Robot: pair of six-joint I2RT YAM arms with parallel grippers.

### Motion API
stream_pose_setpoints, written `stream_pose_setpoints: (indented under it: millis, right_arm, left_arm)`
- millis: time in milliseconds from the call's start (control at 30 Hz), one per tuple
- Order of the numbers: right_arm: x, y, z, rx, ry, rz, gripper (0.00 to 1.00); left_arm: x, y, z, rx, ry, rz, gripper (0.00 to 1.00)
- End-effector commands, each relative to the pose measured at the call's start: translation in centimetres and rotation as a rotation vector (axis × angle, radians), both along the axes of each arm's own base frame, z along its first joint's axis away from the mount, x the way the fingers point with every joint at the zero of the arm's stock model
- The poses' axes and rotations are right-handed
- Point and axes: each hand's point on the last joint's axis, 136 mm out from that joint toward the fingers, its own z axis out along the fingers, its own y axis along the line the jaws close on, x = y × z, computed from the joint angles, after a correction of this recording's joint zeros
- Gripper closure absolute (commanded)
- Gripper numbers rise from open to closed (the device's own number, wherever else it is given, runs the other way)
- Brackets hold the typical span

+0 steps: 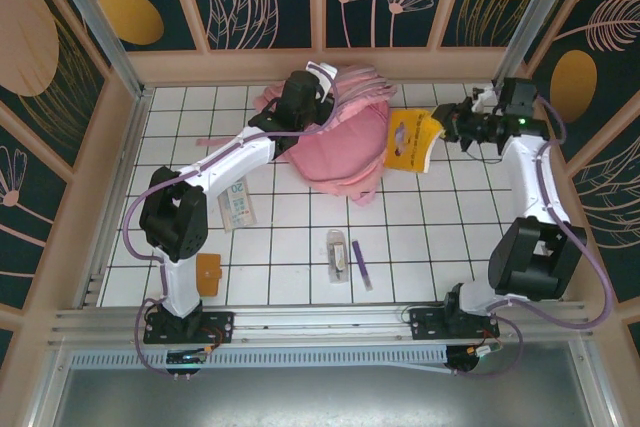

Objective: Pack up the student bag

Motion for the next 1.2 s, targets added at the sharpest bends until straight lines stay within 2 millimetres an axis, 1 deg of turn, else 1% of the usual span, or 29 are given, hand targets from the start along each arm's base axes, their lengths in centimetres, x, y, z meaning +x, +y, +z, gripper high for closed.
stream_pose_setpoints:
  millis: [0,67,133,167,233,267,333,400,433,500,567,633,700,800,867,933,1000,1033,1067,1100,1167]
  right_arm:
    - [-1.1,0.1,5.0,0.071,-0.087,0.053,1.0]
    - [-1.2,1.7,4.4,0.12,-0.065,0.09,1.0]
    - [-1.3,3.8,3.7,0.174,-0.065,0.129,1.0]
    - [-1.2,4.4,3.0,0.194,-0.045,0.119,1.0]
    - [-0.2,5.1,2.2,0.219,-0.076,0.067,1.0]
    - [0.3,5.2,1.5,0.231,-0.071,0.029,1.0]
    - [1.0,5.5,0.8,0.247,-0.086,-0.04,1.0]
    - [1.7,6.0,1.1,0.29,-0.127,-0.08,1.0]
    - [2.2,6.1,1.0,0.318,-0.132,-0.108,1.0]
    - [3.2,6.4,0.3,0.353,-0.129,-0.149,1.0]
    - [4.5,7.1,-0.4,0.392,-0.136,-0.171,1.0]
    - [5.8,8.1,-1.1,0.433,-0.15,-0.183,1.0]
    - [7.1,9.6,-1.4,0.459,-0.191,-0.189,1.0]
    - [8.9,12.0,-2.9,0.47,-0.215,-0.246,1.0]
    - [9.9,13.3,-4.4,0.456,-0.232,-0.294,1.0]
    - [11.1,14.1,-5.5,0.441,-0.257,-0.32,1.0]
    - [12.4,15.0,-6.3,0.43,-0.284,-0.299,1.0]
    - [13.0,15.4,-6.6,0.419,-0.312,-0.285,1.0]
    - [13.4,15.8,-7.4,0.413,-0.315,-0.273,1.0]
    - [13.7,16.1,-8.0,0.422,-0.323,-0.272,1.0]
    - [13.9,16.6,-8.8,0.486,-0.333,-0.274,1.0]
  left_arm:
    - [-0.5,0.1,8.6,-0.171,-0.15,0.016,1.0]
    - [-0.7,-0.6,8.9,-0.178,-0.149,-0.02,1.0]
    - [-0.7,-1.0,9.2,-0.182,-0.133,-0.038,1.0]
    - [-0.7,-1.2,9.5,-0.196,-0.126,-0.041,1.0]
    - [-1.0,-1.6,10.3,-0.248,-0.108,-0.057,1.0]
    - [-1.2,-1.8,10.7,-0.28,-0.096,-0.066,1.0]
    - [-1.9,-2.0,11.4,-0.33,-0.074,-0.088,1.0]
    - [-2.5,-2.0,11.6,-0.374,-0.044,-0.094,1.0]
    - [-2.9,-2.0,11.8,-0.391,-0.031,-0.1,1.0]
    - [-3.4,-2.2,12.2,-0.419,-0.012,-0.118,1.0]
    - [-3.9,-2.4,12.8,-0.453,-0.003,-0.137,1.0]
    - [-4.1,-2.8,13.3,-0.471,-0.007,-0.159,1.0]
    - [-4.1,-2.8,13.9,-0.488,-0.013,-0.16,1.0]
    - [-4.2,-3.0,14.6,-0.524,-0.013,-0.174,1.0]
    - [-4.5,-3.3,15.1,-0.534,-0.021,-0.197,1.0]
    - [-4.5,-3.2,15.7,-0.546,-0.037,-0.203,1.0]
    - [-4.8,-3.4,16.6,-0.565,-0.053,-0.225,1.0]
    - [-5.1,-3.7,16.8,-0.572,-0.06,-0.256,1.0]
    - [-5.4,-4.1,17.0,-0.579,-0.066,-0.29,1.0]
    - [-5.7,-4.6,17.0,-0.586,-0.064,-0.32,1.0]
    - [-5.5,-4.9,16.5,-0.589,-0.051,-0.33,1.0]
